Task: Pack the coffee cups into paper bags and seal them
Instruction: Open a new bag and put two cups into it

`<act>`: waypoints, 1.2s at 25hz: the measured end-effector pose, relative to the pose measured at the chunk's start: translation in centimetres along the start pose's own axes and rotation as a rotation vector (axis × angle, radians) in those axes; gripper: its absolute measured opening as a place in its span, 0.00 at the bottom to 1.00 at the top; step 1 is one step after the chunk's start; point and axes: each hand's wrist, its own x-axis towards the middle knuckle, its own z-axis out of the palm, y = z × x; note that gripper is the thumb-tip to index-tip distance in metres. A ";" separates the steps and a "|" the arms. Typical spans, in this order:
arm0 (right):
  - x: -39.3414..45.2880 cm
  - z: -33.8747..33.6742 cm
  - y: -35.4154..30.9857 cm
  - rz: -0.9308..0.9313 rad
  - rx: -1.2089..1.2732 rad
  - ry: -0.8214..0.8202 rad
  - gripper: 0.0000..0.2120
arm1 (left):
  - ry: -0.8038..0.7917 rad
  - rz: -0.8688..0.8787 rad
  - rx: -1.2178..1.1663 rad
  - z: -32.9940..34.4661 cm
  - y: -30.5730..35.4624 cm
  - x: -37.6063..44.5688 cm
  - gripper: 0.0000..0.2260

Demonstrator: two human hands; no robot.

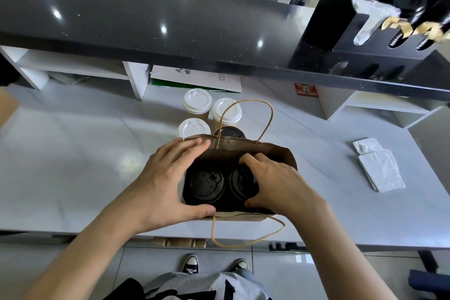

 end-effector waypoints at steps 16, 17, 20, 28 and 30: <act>2.3 1.5 -0.2 0.061 -0.056 -0.113 0.44 | 0.025 -0.003 -0.007 0.3 -0.4 -0.5 0.51; 2.3 1.5 -0.2 0.062 -0.053 -0.106 0.44 | 0.025 -0.004 -0.013 0.3 -0.4 -0.4 0.51; 1.5 1.7 -0.4 0.044 -0.053 -0.065 0.41 | 0.015 -0.002 -0.019 0.3 -0.3 -0.4 0.50; -1.9 -0.2 0.0 0.022 0.126 0.201 0.29 | -0.016 0.017 -0.033 0.1 0.0 -0.1 0.50; -2.3 -0.3 0.4 0.032 0.167 0.284 0.23 | -0.020 0.019 -0.042 0.1 -0.1 0.0 0.50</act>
